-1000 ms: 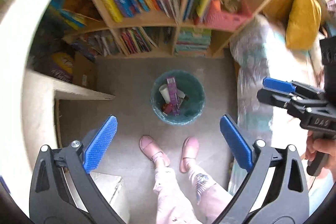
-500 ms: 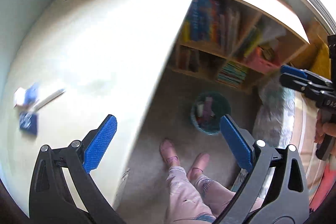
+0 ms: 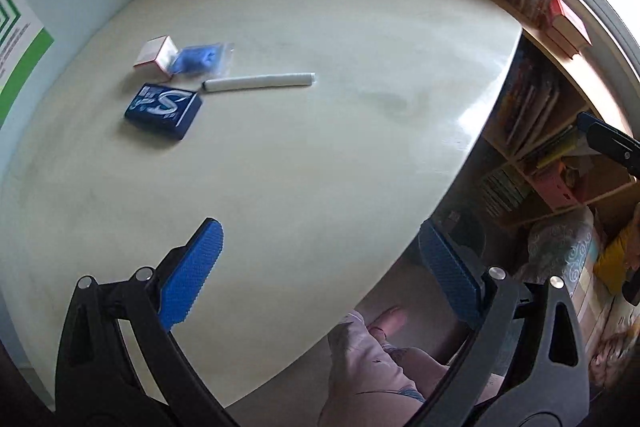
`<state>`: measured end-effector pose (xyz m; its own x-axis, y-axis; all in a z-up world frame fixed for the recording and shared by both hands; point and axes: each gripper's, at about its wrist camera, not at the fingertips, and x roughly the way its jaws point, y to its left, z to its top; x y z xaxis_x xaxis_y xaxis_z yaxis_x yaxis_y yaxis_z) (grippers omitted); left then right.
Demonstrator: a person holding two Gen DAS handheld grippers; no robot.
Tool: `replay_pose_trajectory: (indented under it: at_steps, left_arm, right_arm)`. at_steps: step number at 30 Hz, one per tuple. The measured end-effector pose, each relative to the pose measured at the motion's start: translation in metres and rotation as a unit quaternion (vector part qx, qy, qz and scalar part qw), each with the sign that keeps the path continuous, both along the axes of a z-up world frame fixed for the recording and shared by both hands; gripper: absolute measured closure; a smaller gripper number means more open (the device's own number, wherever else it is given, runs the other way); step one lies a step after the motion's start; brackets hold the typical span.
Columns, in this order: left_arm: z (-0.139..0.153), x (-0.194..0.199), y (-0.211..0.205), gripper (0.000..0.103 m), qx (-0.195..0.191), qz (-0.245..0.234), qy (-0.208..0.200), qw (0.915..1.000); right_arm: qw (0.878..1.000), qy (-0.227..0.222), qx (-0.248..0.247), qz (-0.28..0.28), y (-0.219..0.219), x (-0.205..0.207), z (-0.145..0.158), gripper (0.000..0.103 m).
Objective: Collect trash
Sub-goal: 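Swing both open tools back over the table toward the remaining items, then grasp the dark blue S box with the left tool while the right tool grasps the glove bag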
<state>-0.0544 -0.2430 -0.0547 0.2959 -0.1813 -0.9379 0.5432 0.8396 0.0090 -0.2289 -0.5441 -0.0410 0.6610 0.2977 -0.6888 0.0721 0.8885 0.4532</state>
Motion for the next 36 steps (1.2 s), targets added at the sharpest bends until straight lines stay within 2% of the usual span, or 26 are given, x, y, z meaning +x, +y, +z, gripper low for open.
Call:
replay_pose_trajectory:
  at_steps: [5, 13, 22, 30, 36]
  left_arm:
    - [0.000, 0.027, 0.029, 0.007, 0.000, 0.049, -0.003, 0.9988]
    - [-0.008, 0.068, 0.055, 0.007, -0.006, 0.103, 0.006, 0.9946]
    - [-0.018, 0.114, 0.075, 0.007, -0.016, 0.133, 0.022, 0.9908]
    - [-0.014, 0.138, 0.085, 0.007, -0.017, 0.147, 0.016, 0.9888]
    - [-0.017, 0.145, 0.092, 0.007, -0.025, 0.192, 0.025, 0.9807]
  right_arm:
    - [0.999, -0.002, -0.004, 0.044, 0.022, 0.043, 0.007, 0.033]
    - [0.992, 0.005, -0.026, 0.123, 0.054, 0.098, 0.002, 0.033]
    - [0.983, 0.028, -0.031, 0.177, 0.084, 0.161, -0.012, 0.034]
    - [0.974, 0.035, -0.028, 0.220, 0.101, 0.208, -0.014, 0.034]
    - [0.961, 0.036, -0.028, 0.272, 0.111, 0.249, -0.017, 0.034]
